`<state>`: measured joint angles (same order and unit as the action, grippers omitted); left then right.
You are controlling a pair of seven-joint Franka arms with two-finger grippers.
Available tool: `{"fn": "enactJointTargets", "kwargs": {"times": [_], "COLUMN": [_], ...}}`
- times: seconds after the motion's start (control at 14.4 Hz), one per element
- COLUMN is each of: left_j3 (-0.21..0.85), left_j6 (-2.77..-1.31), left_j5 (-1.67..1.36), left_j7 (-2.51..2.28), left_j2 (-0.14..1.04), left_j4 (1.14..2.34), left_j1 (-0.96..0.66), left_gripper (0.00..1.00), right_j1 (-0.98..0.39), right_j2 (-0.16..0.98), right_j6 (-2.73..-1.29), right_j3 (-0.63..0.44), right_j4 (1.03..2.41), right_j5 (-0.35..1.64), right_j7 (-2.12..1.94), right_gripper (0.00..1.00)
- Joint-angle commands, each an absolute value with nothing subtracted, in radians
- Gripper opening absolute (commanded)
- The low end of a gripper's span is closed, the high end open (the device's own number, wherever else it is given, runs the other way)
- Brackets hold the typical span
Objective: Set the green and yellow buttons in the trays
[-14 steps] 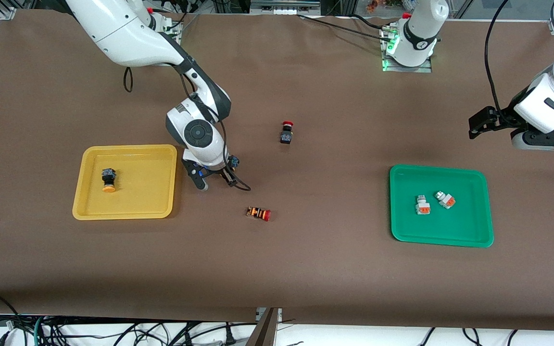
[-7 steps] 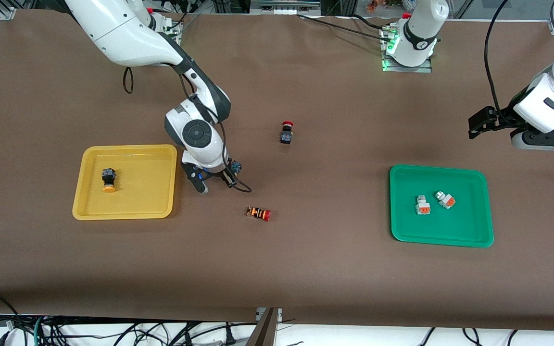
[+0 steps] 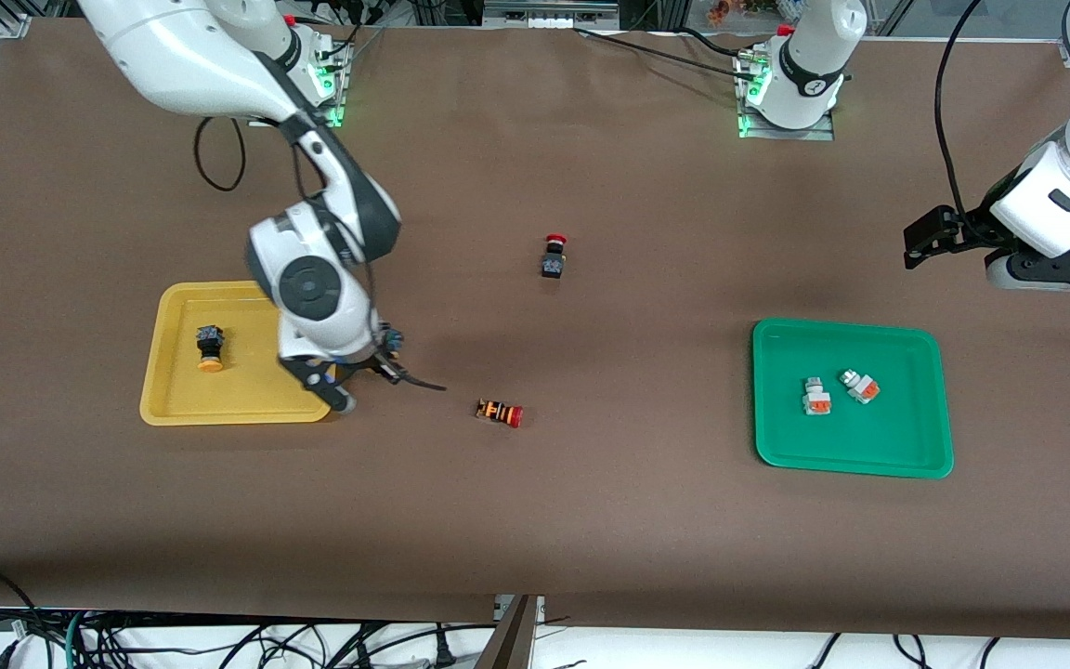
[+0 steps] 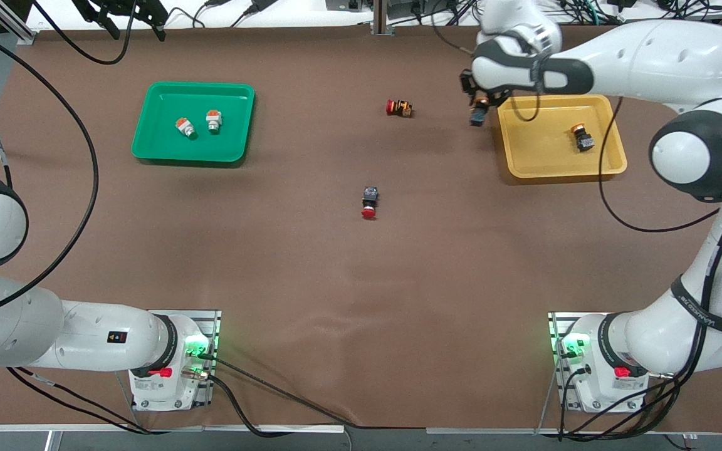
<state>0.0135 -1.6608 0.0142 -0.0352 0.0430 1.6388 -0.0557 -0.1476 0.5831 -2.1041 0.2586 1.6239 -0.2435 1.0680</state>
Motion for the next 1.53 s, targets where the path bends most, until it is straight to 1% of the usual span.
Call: {"fn": "enactJointTargets", "kwargs": {"times": [0.0, 0.21, 0.35, 0.42, 0.69, 0.9, 0.97, 1.04, 1.11, 1.25, 1.39, 1.46], "left_j3": [0.011, 0.009, 0.009, 0.009, 0.011, 0.009, 0.011, 0.009, 0.011, 0.011, 0.011, 0.009], "left_j6": [-1.634, -1.634, -1.634, -1.634, -1.632, -1.632, -1.631, -1.632, -1.632, -1.632, -1.632, -1.631], "left_j5": [0.012, 0.012, 0.012, 0.012, 0.012, 0.012, 0.012, 0.012, 0.012, 0.012, 0.012, 0.012], "left_j7": [-0.017, -0.017, -0.017, -0.018, -0.018, -0.018, -0.018, -0.018, -0.018, -0.018, -0.018, -0.018], "left_j2": [0.057, 0.057, 0.057, 0.055, 0.055, 0.055, 0.055, 0.055, 0.055, 0.055, 0.055, 0.055], "left_j4": [1.605, 1.605, 1.605, 1.605, 1.605, 1.605, 1.605, 1.605, 1.605, 1.605, 1.605, 1.605], "left_j1": [-0.061, -0.061, -0.061, -0.061, -0.061, -0.061, -0.061, -0.061, -0.061, -0.061, -0.061, -0.061], "left_gripper": [1.00, 1.00, 1.00, 1.00, 1.00, 1.00, 1.00, 1.00, 1.00, 1.00, 1.00, 1.00], "right_j1": [-0.028, 0.046, 0.078, 0.084, 0.118, 0.135, 0.155, 0.169, 0.175, 0.175, 0.175, 0.175], "right_j2": [0.534, 0.512, 0.511, 0.511, 0.489, 0.488, 0.482, 0.480, 0.476, 0.468, 0.453, 0.436], "right_j6": [-2.066, -2.071, -2.094, -2.126, -2.333, -2.407, -2.437, -2.451, -2.450, -2.448, -2.445, -2.439], "right_j3": [0.268, 0.267, 0.267, 0.267, 0.267, 0.267, 0.267, 0.267, 0.267, 0.267, 0.268, 0.268], "right_j4": [1.655, 1.686, 1.713, 1.742, 1.908, 1.968, 1.991, 2.003, 2.005, 2.003, 1.999, 1.990], "right_j5": [-0.212, -0.207, -0.206, -0.206, -0.206, -0.206, -0.206, -0.206, -0.206, -0.206, -0.206, -0.206], "right_j7": [0.811, 0.603, 0.552, 0.545, 0.506, 0.456, 0.430, 0.404, 0.397, 0.397, 0.396, 0.393], "right_gripper": [0.00, 0.00, 0.00, 0.00, 0.00, 0.00, 0.18, 0.50, 0.68, 0.81, 0.89, 0.90]}}
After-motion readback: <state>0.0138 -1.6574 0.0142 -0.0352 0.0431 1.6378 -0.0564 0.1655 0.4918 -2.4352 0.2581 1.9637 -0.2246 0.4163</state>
